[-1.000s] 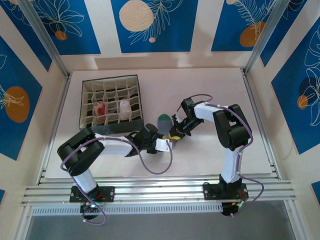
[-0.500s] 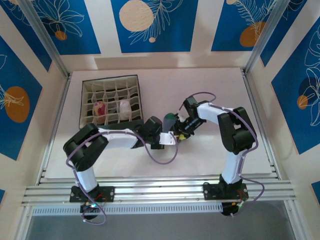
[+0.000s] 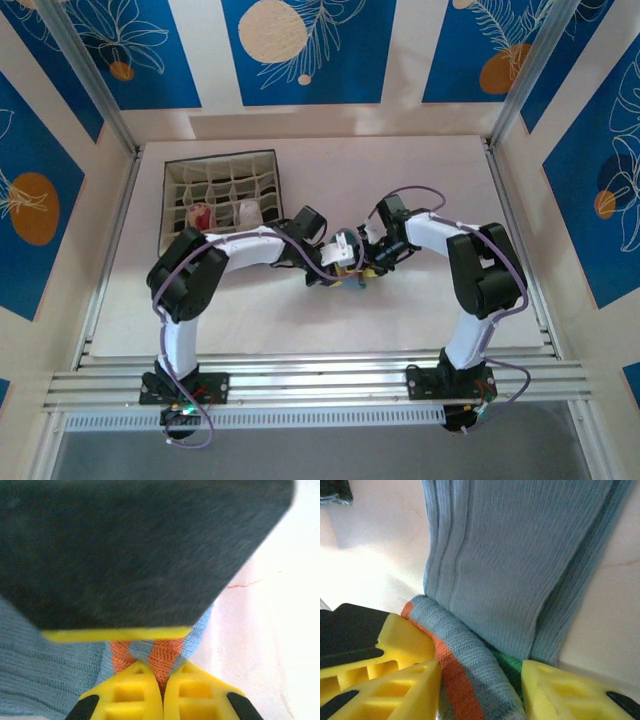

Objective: Roll the socks

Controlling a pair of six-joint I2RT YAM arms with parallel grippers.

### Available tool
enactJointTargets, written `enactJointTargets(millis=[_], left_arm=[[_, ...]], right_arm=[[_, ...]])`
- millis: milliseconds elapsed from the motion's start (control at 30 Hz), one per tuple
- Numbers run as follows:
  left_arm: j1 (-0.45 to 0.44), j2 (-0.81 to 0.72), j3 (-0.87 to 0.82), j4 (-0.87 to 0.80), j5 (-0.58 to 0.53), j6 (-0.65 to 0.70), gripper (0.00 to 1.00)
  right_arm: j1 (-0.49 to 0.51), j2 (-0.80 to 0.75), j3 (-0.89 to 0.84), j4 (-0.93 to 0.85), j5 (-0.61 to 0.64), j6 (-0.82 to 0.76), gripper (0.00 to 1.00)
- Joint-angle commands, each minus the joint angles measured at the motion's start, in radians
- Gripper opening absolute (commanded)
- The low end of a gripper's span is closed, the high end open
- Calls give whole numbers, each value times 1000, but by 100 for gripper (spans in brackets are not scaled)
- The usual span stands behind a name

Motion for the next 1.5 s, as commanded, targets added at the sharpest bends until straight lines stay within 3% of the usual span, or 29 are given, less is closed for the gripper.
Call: enactJointTargets(millis=[0, 200, 500, 667, 933, 1067, 1267, 1467], left_arm=[[49, 83, 14, -184, 153, -111, 0], [95, 131, 48, -208, 213, -188, 0], [109, 200, 120, -248, 192, -245, 0], [115, 215, 133, -224, 179, -284, 0], [120, 198, 116, -176, 145, -290, 1], [117, 118, 24, -44, 160, -252, 14], [116, -118, -177, 197, 189, -81, 26], [107, -284, -343, 417, 135, 31, 37]], right_arm=[[-9, -54, -35, 75, -55, 18, 46], [-19, -60, -64, 153, -168, -2, 50], [-11, -24, -81, 170, -235, -27, 49], [-10, -11, -90, 138, -192, -27, 39], [-5, 54, -61, 47, -77, 1, 10], [-4, 89, -28, -9, -28, 15, 1], [-8, 128, 31, -106, 19, 0, 0], [-6, 149, 76, -158, 7, -23, 0]])
